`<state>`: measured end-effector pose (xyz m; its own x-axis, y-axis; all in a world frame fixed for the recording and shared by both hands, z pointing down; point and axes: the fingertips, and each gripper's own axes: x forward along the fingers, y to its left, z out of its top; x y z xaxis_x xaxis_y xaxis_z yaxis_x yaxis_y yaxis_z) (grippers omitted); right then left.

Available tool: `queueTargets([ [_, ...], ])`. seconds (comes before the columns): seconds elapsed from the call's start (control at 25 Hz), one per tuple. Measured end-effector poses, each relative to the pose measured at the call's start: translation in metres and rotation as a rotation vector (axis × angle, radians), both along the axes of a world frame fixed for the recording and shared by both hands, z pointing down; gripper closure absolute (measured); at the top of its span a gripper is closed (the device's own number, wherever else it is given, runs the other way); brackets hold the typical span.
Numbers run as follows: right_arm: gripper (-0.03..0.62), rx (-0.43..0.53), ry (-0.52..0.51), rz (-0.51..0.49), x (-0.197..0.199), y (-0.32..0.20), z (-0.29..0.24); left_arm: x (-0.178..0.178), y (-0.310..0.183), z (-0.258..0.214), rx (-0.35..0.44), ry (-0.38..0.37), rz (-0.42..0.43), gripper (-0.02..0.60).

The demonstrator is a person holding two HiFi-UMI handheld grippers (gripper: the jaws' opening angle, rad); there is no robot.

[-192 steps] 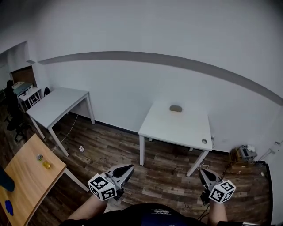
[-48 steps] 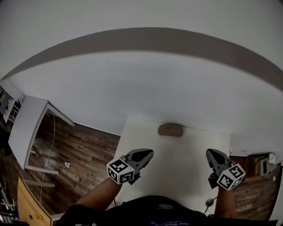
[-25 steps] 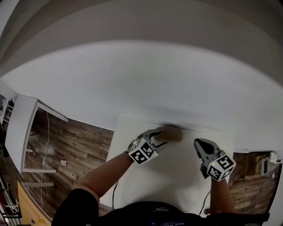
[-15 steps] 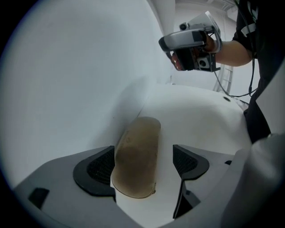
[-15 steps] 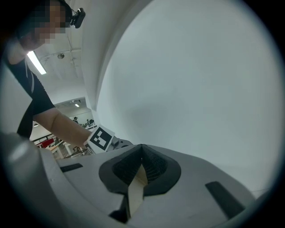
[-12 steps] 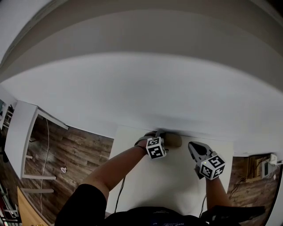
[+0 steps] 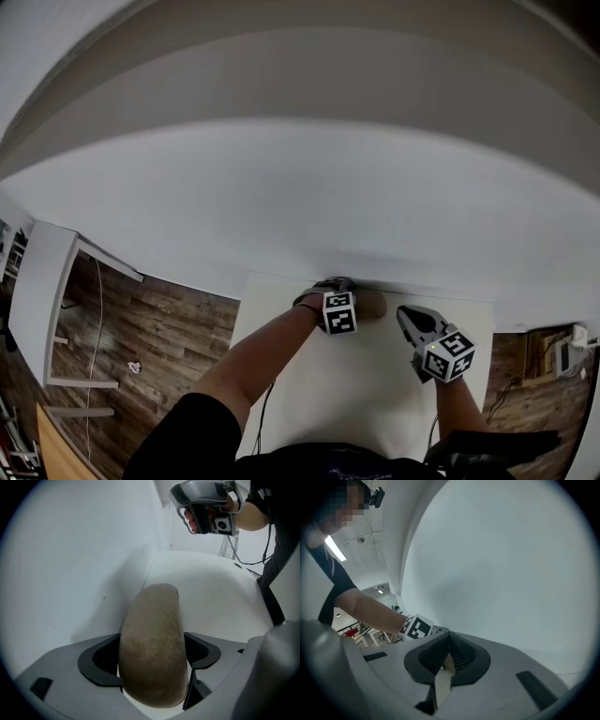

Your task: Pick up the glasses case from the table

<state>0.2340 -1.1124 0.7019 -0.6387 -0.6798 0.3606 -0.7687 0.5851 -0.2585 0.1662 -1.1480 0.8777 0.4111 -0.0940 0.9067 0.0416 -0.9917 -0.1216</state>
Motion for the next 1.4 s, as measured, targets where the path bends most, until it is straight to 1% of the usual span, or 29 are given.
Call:
queueTargets([
  [0.12, 0.595, -0.008, -0.010, 0.002, -0.005, 0.000, 0.003, -0.002, 0.000, 0.003, -0.031, 0.003, -0.010, 0.172],
  [0.24, 0.595, -0.012, -0.016, -0.005, -0.009, 0.003, 0.003, -0.003, 0.001, 0.002, -0.038, 0.008, -0.010, 0.172],
  [0.48, 0.595, -0.015, -0.017, 0.005, -0.004, 0.005, 0.003, 0.001, 0.003, -0.001, -0.062, 0.025, -0.020, 0.176],
  [0.64, 0.595, -0.018, -0.019, 0.012, -0.003, 0.006, 0.002, 0.000, 0.001, -0.002, -0.073, 0.050, -0.064, 0.179],
  [0.72, 0.595, -0.019, -0.018, 0.014, -0.003, 0.007, 0.001, 0.002, 0.002, -0.007, -0.094, 0.077, -0.092, 0.179],
  [0.8, 0.595, -0.016, -0.015, 0.014, -0.003, 0.006, -0.001, 0.004, 0.004, -0.016, -0.102, 0.108, -0.103, 0.179],
  [1.04, 0.595, 0.001, -0.007, 0.021, -0.006, 0.010, -0.016, 0.007, 0.015, -0.061, -0.085, 0.223, -0.109, 0.179],
  [1.16, 0.595, 0.017, -0.004, 0.023, -0.011, 0.013, -0.029, 0.001, 0.025, -0.087, -0.100, 0.278, -0.128, 0.179],
  [1.4, 0.595, 0.053, 0.008, 0.024, -0.023, 0.030, -0.061, -0.020, 0.046, -0.132, -0.098, 0.363, -0.175, 0.179],
])
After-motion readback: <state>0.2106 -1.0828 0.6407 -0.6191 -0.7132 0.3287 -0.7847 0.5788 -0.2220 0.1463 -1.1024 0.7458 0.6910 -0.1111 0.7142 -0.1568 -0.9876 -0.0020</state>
